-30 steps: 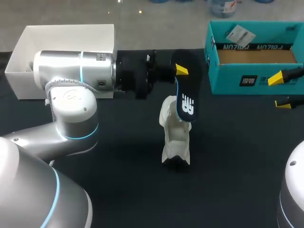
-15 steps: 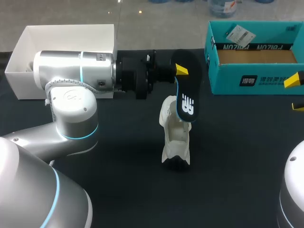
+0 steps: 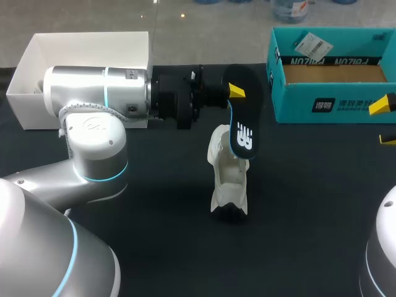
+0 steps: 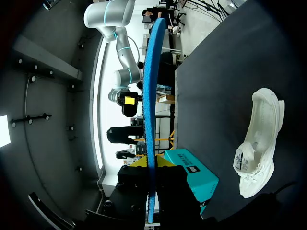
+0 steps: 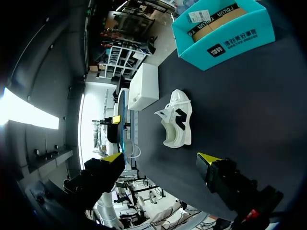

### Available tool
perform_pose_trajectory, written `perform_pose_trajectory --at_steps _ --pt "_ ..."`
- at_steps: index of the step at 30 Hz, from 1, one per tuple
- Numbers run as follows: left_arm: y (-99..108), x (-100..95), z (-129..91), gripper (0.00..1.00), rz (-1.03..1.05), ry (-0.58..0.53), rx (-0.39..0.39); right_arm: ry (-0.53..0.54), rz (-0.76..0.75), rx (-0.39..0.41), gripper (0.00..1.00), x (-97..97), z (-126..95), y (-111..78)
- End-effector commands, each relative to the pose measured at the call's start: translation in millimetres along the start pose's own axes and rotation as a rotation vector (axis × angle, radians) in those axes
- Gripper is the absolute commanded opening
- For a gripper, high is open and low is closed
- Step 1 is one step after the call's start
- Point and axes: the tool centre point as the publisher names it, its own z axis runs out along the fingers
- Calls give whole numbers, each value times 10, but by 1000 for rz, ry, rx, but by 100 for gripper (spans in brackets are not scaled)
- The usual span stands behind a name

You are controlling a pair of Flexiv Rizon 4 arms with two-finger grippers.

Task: Take the shoe out of the shoebox, open the shoe tongue, remove and reinsert the insole, then place the shoe into the shoebox

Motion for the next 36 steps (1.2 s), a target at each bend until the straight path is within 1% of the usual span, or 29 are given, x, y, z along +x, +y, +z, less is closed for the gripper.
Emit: perform_pose_trajectory --at_steps 1,7,8,10,13,17,18,19,22,24,25,30,36 --pt "-4 4 14 0 1 -1 -2 -2 1 -4 100 4 -2 -21" --pt "-4 4 14 0 1 -1 -2 -2 1 -4 100 4 -2 -21" --pt "-49 -37 -12 0 -104 -17 -2 -2 1 -4 100 4 -2 -21" --pt "-162 -96 -79 0 -249 -22 22 -2 1 -4 100 4 -2 -21" --pt "-305 -173 -185 0 -418 14 39 -2 1 -4 100 4 -2 -21" --pt "-456 -207 -284 0 -547 103 75 -2 1 -4 100 4 -2 -21" --pt "-506 -196 -317 0 -585 144 92 -2 1 -4 100 4 -2 -21" --pt "-533 -188 -333 0 -625 161 98 -2 1 -4 100 4 -2 -21" --pt "-665 -139 -385 0 -734 216 152 -2 1 -4 100 4 -2 -21" --pt "-744 -93 -411 0 -782 256 170 -2 1 -4 100 4 -2 -21" --pt "-803 -69 -430 0 -833 279 194 -2 1 -4 100 4 -2 -21" --pt "-929 23 -460 0 -865 310 243 -2 1 -4 100 4 -2 -21" --pt "-945 43 -454 0 -865 310 242 -2 1 -4 100 4 -2 -21"
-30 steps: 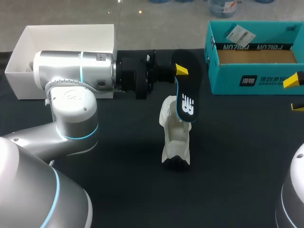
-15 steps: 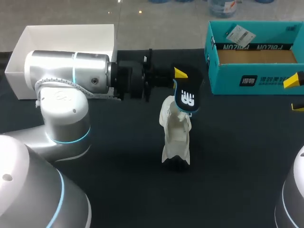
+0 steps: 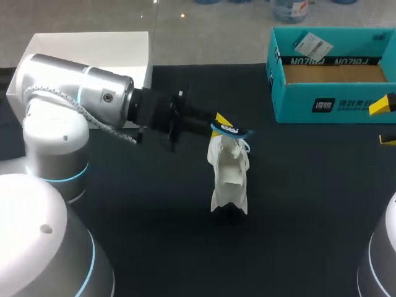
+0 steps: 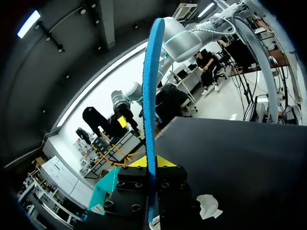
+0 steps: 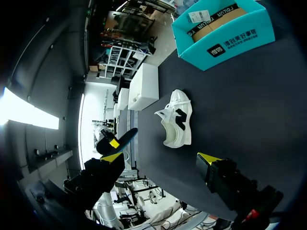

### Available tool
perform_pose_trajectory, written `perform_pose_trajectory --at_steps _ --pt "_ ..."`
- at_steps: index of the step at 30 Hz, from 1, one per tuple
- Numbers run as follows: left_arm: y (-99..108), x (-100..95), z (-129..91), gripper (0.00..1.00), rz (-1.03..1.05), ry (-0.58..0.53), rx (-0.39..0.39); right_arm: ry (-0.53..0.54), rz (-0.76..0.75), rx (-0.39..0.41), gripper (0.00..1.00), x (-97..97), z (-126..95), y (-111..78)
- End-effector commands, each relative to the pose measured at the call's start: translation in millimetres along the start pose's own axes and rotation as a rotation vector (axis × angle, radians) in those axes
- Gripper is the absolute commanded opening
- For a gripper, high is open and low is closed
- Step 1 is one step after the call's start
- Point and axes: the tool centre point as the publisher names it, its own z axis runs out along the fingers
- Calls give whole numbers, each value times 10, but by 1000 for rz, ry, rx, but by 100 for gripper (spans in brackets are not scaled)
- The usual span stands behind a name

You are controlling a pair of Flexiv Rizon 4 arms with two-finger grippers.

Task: Take the shoe out of the shoebox, open the shoe tongue, remove and reinsert the insole, then place the shoe into the shoebox

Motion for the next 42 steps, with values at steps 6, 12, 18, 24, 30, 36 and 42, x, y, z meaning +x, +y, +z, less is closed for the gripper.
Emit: perform_pose_trajectory --at_steps 6,12,18,24,30,36,42 --pt "29 -68 -46 0 -67 118 23 -3 2 -2 100 3 -5 -19" --pt "347 195 86 0 -41 71 -18 -3 2 -2 100 3 -5 -19" --pt "582 417 130 0 -41 87 -31 -3 2 -2 100 3 -5 -19" --pt "790 516 129 0 -66 60 -3 -3 2 -2 100 3 -5 -19" --pt "946 591 129 0 -84 66 -20 -3 2 -2 100 3 -5 -19" --pt "1054 665 127 0 -89 65 -21 -3 2 -2 100 3 -5 -19" --pt "1216 738 182 0 -58 65 -14 -3 2 -2 100 3 -5 -19"
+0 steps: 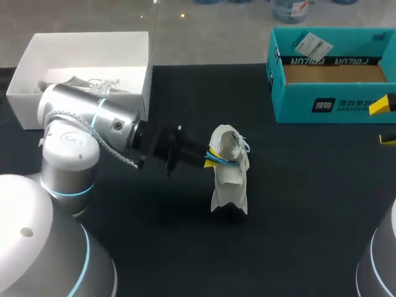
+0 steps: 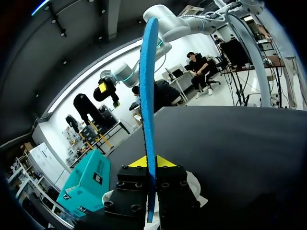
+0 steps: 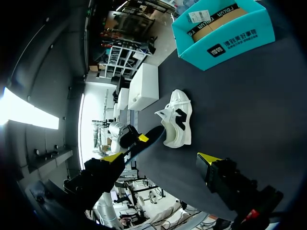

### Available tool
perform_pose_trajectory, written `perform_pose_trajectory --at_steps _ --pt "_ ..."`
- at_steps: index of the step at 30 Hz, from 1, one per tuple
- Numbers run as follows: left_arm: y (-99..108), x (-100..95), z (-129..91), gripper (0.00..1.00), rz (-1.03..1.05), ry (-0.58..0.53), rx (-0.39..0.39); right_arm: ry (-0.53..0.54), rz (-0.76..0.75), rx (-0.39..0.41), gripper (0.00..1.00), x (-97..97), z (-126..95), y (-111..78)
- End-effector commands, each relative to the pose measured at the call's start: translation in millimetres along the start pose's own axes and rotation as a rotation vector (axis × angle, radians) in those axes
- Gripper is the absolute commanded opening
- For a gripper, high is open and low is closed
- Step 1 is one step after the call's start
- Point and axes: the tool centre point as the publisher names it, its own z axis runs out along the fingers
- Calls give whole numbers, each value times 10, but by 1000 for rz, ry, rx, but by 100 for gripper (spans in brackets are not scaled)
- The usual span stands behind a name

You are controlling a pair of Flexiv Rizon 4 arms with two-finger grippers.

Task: Take the shoe out of the shoebox, open the shoe tongue, remove and reinsert the insole, then place the shoe into the shoebox

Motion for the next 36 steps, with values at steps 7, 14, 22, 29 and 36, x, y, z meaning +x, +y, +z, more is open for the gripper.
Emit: perform_pose_trajectory --at_steps 7,14,22,29,36 --pt "206 41 102 0 -3 -5 -6 -3 1 -3 100 0 2 -17" --pt "-19 -70 34 0 -9 -23 7 -3 1 -3 100 0 2 -17" --pt "-184 -195 -71 0 1 -42 -9 -3 1 -3 100 0 2 -17" --pt "-96 -111 0 0 -13 -46 22 -3 1 -3 100 0 2 -17" --pt "143 -23 64 0 -18 -49 -3 -3 1 -3 100 0 2 -17"
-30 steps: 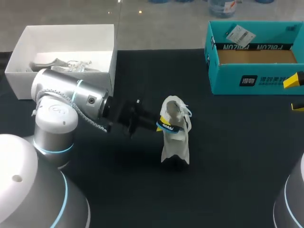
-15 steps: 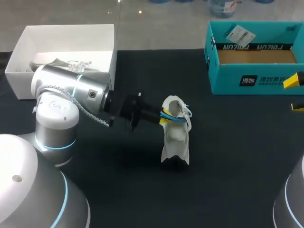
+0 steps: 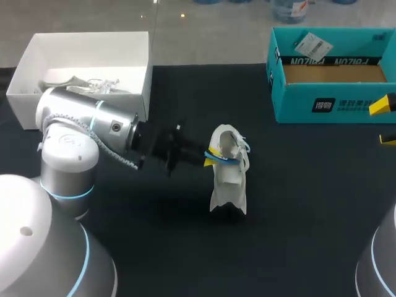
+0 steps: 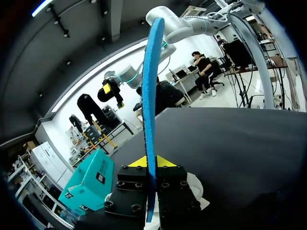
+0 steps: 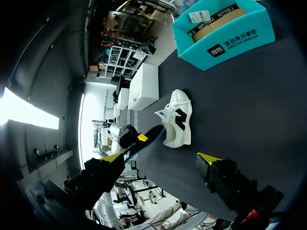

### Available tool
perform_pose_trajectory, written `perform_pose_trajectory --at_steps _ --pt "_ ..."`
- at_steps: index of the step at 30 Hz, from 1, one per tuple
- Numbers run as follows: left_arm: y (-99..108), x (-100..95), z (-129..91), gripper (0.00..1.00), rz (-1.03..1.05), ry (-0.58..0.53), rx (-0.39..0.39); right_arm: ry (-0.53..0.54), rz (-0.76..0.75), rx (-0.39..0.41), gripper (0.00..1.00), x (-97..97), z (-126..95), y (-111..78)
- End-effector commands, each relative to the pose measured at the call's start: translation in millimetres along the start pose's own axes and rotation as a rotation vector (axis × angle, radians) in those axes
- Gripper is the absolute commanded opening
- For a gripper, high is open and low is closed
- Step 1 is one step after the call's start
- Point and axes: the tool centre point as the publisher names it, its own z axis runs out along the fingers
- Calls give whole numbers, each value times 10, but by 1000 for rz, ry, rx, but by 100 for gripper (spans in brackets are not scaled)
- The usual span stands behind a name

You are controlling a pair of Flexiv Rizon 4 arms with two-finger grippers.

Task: Take the shoe out of the shoebox, open the shoe tongue, remove and reinsert the insole, then place the shoe into the shoebox

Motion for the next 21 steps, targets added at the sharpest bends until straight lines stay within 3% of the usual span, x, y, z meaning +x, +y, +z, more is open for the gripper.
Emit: perform_pose_trajectory --at_steps 1,9,15,21 --pt "161 21 97 0 -8 -6 -5 -2 2 -2 100 1 4 -13" --pt "311 45 155 0 -23 2 -42 -2 2 -2 100 1 4 -13" --pt "109 -37 85 0 -37 -6 -40 -2 2 -2 100 1 4 -13" --pt "-200 -161 124 0 -47 -56 15 -2 2 -2 100 1 4 -13"
